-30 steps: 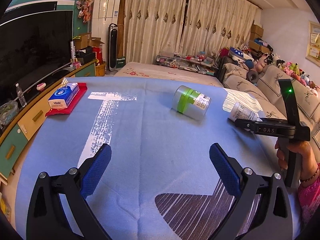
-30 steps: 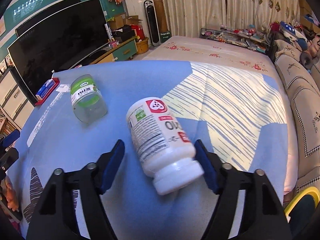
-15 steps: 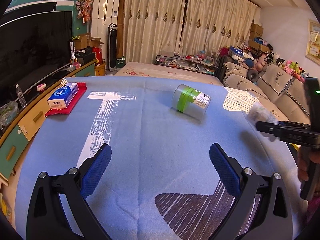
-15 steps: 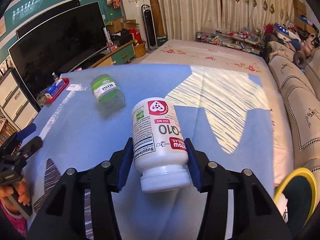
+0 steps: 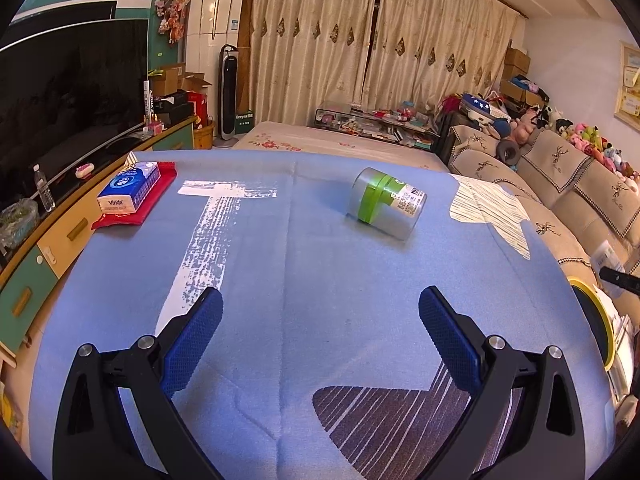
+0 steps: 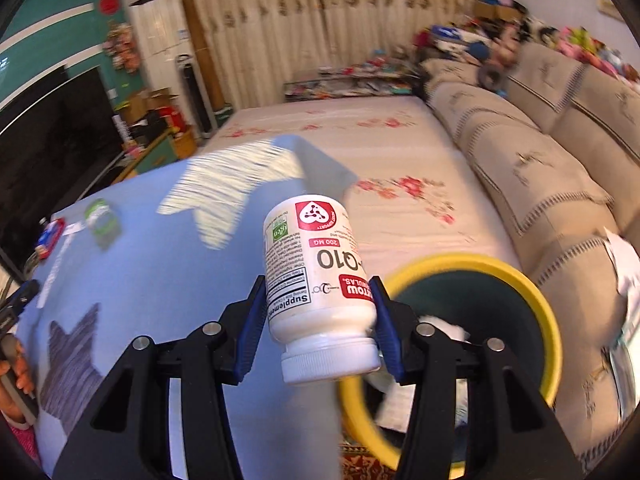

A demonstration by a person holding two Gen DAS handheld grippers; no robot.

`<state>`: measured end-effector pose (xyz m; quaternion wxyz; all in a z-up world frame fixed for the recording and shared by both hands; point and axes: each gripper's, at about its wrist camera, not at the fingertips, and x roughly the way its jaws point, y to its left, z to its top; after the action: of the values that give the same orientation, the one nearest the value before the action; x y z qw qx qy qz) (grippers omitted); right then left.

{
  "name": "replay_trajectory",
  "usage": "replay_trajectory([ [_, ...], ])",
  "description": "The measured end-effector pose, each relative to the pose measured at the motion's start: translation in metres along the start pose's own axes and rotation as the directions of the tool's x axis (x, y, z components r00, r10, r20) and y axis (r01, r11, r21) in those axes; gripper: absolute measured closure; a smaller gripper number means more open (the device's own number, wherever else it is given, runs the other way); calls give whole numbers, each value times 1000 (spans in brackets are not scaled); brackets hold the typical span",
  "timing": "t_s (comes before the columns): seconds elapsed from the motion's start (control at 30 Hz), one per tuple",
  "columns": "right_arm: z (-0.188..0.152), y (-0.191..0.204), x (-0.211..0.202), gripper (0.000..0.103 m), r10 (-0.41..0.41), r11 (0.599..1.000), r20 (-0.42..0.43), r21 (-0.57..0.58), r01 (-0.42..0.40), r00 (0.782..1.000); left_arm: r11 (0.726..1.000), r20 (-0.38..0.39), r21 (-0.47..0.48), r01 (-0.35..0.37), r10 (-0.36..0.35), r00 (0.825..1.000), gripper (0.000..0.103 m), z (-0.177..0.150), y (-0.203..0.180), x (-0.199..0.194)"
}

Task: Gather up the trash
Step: 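Carry the white bottle over the bin and open the right gripper, then reach the left gripper to the clear green-lidded jar and grasp it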

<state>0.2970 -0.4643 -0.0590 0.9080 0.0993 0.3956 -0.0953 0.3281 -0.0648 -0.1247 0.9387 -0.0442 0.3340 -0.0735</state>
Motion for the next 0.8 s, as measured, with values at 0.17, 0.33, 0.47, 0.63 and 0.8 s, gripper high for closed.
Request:
replay_trajectory([
  [0.17,-17,-38,20,55,-72,994,-38,79,75,997,1000,-7,2,0,0,1000,6,-1,-1,1],
  [0.33,-29,-55,32,55,-132,985,-51,106,137,990,1000,-6,8,-4,4,1000,6,-1,-3,0],
  [0.47,-37,-60,27,44,-215,966,-21,140,216,976,1000,-7,20,-6,6,1000,6,-1,-5,1],
  [0.63,-32,-32,0,39,-138,981,43,146,130,990,999,-14,35,-1,1,1000,6,-2,-10,2],
  [0.8,-26,31,-31,34,-2,998,151,61,-7,989,996,-2,86,-16,17,1000,6,-3,-22,-1],
])
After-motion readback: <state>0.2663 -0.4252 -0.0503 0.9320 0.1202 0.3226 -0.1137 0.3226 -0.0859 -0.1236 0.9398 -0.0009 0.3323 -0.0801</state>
